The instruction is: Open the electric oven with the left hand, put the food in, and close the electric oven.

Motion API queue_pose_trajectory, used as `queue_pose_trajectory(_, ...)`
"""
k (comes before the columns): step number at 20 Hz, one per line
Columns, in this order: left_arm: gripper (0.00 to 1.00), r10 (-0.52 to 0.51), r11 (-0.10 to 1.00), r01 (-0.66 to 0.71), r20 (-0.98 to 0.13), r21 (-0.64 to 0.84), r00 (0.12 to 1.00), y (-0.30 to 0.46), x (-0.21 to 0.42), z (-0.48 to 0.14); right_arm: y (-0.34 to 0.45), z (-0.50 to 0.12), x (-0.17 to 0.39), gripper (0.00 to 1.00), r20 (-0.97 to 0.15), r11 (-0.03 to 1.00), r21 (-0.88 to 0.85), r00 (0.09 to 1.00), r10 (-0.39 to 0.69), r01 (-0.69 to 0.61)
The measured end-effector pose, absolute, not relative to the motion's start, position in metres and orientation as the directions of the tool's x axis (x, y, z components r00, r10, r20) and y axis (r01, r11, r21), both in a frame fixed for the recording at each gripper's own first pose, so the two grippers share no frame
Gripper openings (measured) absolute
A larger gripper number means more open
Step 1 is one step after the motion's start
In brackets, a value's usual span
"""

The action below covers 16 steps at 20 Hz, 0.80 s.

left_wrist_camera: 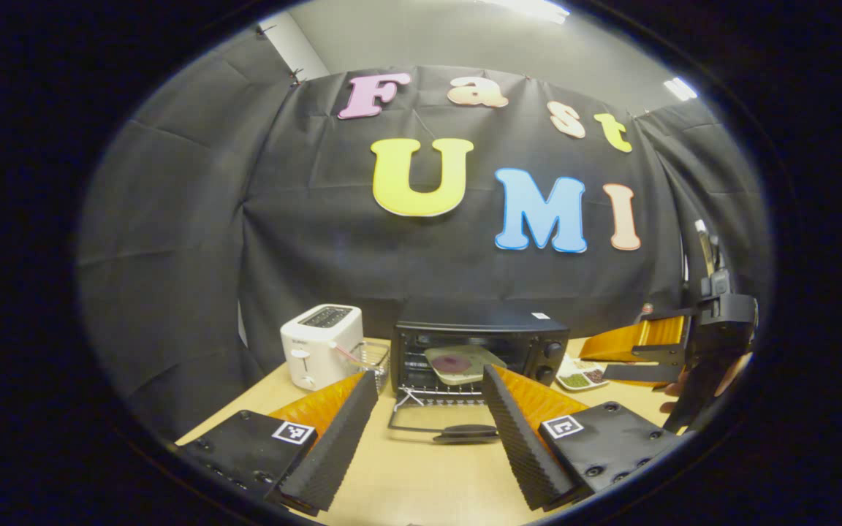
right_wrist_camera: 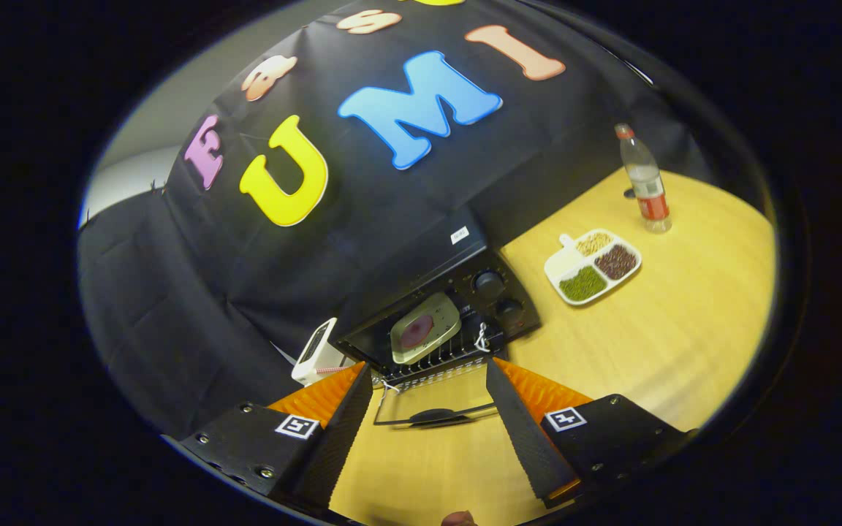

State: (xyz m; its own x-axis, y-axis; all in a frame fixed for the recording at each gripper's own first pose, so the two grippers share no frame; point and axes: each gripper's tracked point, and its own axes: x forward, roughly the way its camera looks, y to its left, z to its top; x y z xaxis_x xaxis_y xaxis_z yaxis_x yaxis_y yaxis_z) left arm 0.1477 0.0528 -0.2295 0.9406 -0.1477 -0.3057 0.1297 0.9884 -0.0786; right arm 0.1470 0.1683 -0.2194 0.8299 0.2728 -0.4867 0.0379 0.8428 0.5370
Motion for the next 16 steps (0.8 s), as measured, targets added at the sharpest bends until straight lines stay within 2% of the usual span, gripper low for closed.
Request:
queue_pose_trajectory(6, 0.98, -0.200, 0.980, 0.182, -0.374, -0.083, 0.906, 0.016, 0.148, -0.271, 0.111, -0.194, 0.120, 0.97, -0.420, 0.973, 0.223, 0.896, 0.145, -0.053)
queue_pose_trajectory(8, 1.00, -0.215, 0.977, 0.195, -0.404, -0.091, 0.889, 0.007, 0.152, -0.288, 0.097, -0.186, 0.113, 0.96, -0.409, 0.988, 0.141, 0.906, 0.112, -0.059)
queue_pose_trajectory(11, 0.97, -0.232, 0.973, 0.208, -0.462, -0.102, 0.856, -0.003, 0.157, -0.321, 0.078, -0.181, 0.103, 0.96, -0.390, 0.997, 0.062, 0.919, 0.056, -0.035)
queue_pose_trajectory(15, 1.00, -0.253, 0.967, 0.232, -0.560, -0.110, 0.789, -0.013, 0.162, -0.373, 0.063, -0.170, 0.093, 0.96, -0.355, 1.000, -0.028, 0.935, -0.020, 0.010)
queue_pose_trajectory(16, 0.98, -0.257, 0.965, 0.234, -0.582, -0.115, 0.772, -0.016, 0.164, -0.385, 0.058, -0.168, 0.094, 0.96, -0.346, 0.999, -0.048, 0.938, -0.038, 0.022)
